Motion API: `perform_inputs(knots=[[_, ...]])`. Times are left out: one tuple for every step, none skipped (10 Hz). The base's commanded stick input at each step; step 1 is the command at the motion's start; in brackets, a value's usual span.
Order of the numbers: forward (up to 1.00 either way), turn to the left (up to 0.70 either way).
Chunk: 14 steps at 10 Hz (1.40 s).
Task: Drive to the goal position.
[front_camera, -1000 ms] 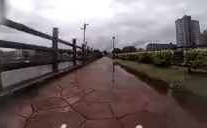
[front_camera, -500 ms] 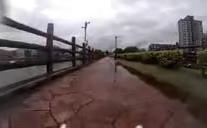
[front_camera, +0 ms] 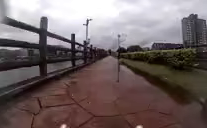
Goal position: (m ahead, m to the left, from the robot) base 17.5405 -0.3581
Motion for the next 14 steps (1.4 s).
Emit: perform_inputs(knots=[[0.85, 0.01], [0.85, 0.01], [0.85, 0.01], [0.85, 0.01], [0.85, 0.01], [0.85, 0.01], [0.85, 0.01], [0.85, 0.01], [0.85, 0.01], [0.85, 0.01], [0.85, 0.01], [0.85, 0.01], [0.85, 0.01], [0.85, 0.01]])
